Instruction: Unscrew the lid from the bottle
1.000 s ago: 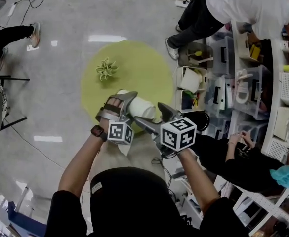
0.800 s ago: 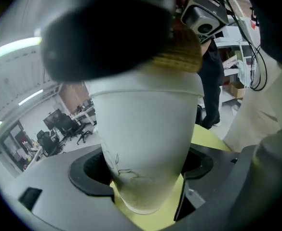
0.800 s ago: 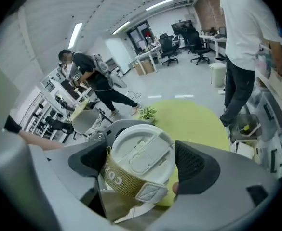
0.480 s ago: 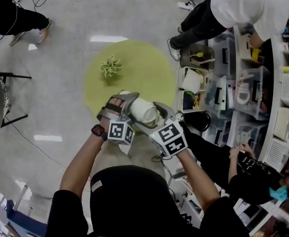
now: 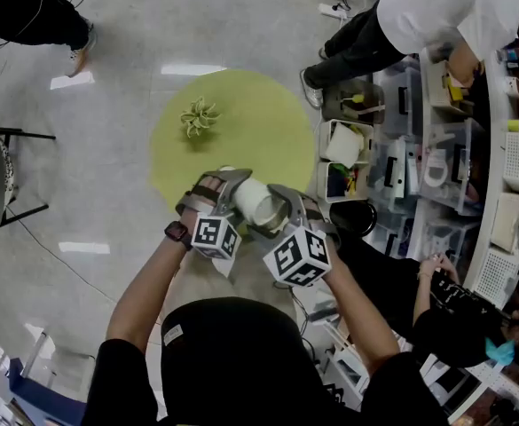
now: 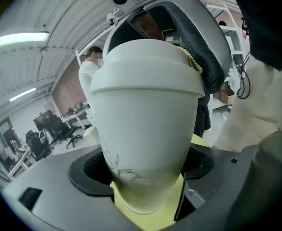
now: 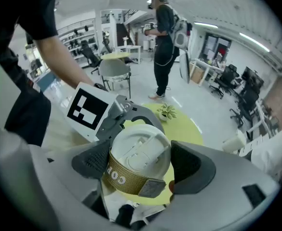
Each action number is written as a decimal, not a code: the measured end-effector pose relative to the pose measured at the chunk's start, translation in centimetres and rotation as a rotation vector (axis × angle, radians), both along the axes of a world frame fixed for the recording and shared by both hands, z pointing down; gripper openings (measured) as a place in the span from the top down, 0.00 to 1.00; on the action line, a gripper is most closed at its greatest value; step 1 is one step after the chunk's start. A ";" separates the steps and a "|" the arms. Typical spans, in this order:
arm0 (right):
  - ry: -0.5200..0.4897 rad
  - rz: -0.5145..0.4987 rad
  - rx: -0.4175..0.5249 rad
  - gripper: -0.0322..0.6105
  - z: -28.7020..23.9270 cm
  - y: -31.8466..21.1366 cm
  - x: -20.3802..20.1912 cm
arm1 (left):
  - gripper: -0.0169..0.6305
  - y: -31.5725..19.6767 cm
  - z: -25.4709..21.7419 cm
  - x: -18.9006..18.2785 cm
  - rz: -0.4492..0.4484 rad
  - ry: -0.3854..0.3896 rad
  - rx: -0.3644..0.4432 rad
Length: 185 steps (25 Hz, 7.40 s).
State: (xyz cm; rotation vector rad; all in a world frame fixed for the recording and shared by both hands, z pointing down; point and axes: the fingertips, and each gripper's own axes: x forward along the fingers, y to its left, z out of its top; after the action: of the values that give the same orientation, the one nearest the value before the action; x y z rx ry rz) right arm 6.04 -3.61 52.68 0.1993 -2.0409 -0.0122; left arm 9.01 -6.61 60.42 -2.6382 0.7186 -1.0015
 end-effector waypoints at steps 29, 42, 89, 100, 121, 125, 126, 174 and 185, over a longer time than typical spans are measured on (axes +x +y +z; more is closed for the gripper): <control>-0.054 0.566 -0.100 0.29 0.9 -5.7 -1.0 | 0.34 -4.3 3.9 0.9 -0.286 0.445 -0.122; 0.109 0.601 -0.085 0.31 4.6 -5.7 -0.2 | 0.34 -3.9 4.0 0.8 -0.296 0.434 -0.136; -0.027 0.352 -0.011 0.06 0.9 -5.0 -0.7 | 0.34 -3.8 4.6 1.3 -0.274 0.422 -0.174; 0.024 0.686 -0.038 0.23 3.4 -6.1 -0.2 | 0.34 -3.8 4.2 1.0 -0.272 0.420 -0.174; 0.071 0.173 -0.049 0.29 3.8 -5.3 -1.0 | 0.34 -3.8 4.3 1.0 -0.259 0.432 -0.181; 0.070 -0.012 -0.027 0.29 3.8 -4.8 -1.2 | 0.34 -3.7 4.4 1.1 -0.255 0.431 -0.182; 0.076 -0.066 -0.018 0.29 3.7 -4.6 -1.3 | 0.34 -3.7 4.4 1.0 -0.255 0.431 -0.183; -0.157 -0.075 -0.055 0.34 2.5 -4.1 -0.7 | 0.35 -2.4 3.0 -0.2 -0.118 0.347 -0.124; -0.141 -0.091 -0.054 0.33 2.7 -3.8 -0.8 | 0.35 -2.1 3.0 -0.3 -0.128 0.353 -0.138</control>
State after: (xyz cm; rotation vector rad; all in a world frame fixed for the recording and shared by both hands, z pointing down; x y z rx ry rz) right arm 5.27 -7.42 55.37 0.0752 -2.1863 0.0004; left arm 8.68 -8.74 63.43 -2.9612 0.9324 -0.6381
